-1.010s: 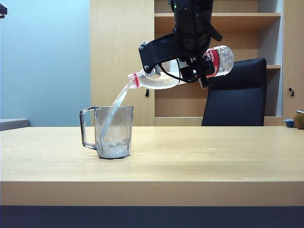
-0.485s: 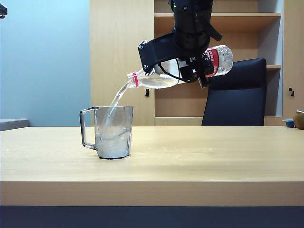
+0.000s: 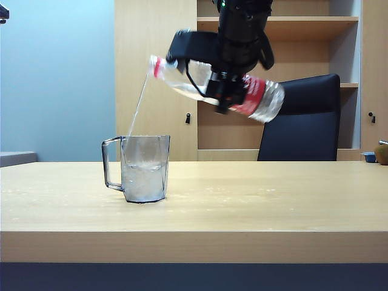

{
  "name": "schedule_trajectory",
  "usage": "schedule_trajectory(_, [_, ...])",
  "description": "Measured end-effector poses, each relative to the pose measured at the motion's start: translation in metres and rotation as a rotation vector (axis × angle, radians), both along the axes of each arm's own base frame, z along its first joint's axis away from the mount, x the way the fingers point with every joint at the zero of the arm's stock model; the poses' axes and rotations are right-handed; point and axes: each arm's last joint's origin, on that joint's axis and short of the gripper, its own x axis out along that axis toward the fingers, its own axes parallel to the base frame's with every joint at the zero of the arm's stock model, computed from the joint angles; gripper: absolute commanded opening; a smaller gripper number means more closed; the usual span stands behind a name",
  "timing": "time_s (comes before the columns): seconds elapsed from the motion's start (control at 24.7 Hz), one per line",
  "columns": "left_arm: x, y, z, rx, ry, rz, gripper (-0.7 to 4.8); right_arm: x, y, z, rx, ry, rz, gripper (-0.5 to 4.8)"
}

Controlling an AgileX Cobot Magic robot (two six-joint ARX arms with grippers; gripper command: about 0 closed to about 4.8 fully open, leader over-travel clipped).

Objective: Pick up the mineral water bottle on the table and pour water into the mug until it's half full.

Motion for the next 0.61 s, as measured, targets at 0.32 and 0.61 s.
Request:
schedule_trajectory(0.32, [0.0,0.0,0.0,0.0,0.0,0.0,0.35,0.008,-0.027,-0.037,0.846,0.066,-0.102,2.33])
schedule_trajectory(0.61, [0.001,0.001,-0.002,0.002,0.016,0.051,0.35,0.005,-0.047,-0.088,1.158,-0.03,0.02,2.34])
